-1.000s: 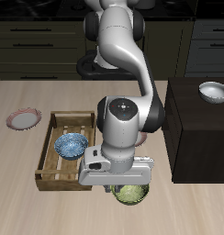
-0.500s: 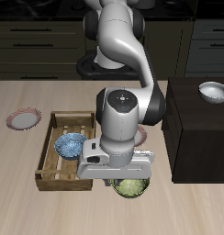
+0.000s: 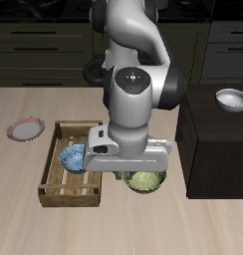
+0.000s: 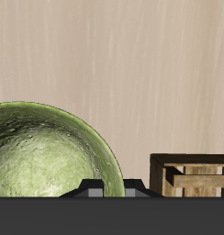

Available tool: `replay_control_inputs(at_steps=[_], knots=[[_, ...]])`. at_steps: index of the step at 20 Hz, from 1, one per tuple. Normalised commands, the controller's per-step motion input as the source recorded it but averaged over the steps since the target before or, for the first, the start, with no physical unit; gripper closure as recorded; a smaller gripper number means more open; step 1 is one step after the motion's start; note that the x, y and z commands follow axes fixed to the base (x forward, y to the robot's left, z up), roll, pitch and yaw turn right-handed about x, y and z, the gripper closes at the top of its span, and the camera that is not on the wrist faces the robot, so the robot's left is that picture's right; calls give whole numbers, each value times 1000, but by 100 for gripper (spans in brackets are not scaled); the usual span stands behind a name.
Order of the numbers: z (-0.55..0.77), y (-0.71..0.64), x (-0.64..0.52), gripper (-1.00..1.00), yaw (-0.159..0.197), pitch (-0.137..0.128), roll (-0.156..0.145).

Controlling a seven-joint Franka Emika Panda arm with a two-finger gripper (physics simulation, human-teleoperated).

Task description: Stack the green bowl on the blue bowl

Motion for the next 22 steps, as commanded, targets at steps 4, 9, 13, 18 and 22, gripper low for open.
replay_control_inputs(at_steps=[4,9,13,18,22], knots=[[502,-28,-550,100,41,-89,20],[328,-46,-452,100,7,-58,40],[133,-275,-322,100,29,-43,-22],[45,-342,-256,100,5,-23,-24],[-24,-333,-328,100,-35,2,-8]])
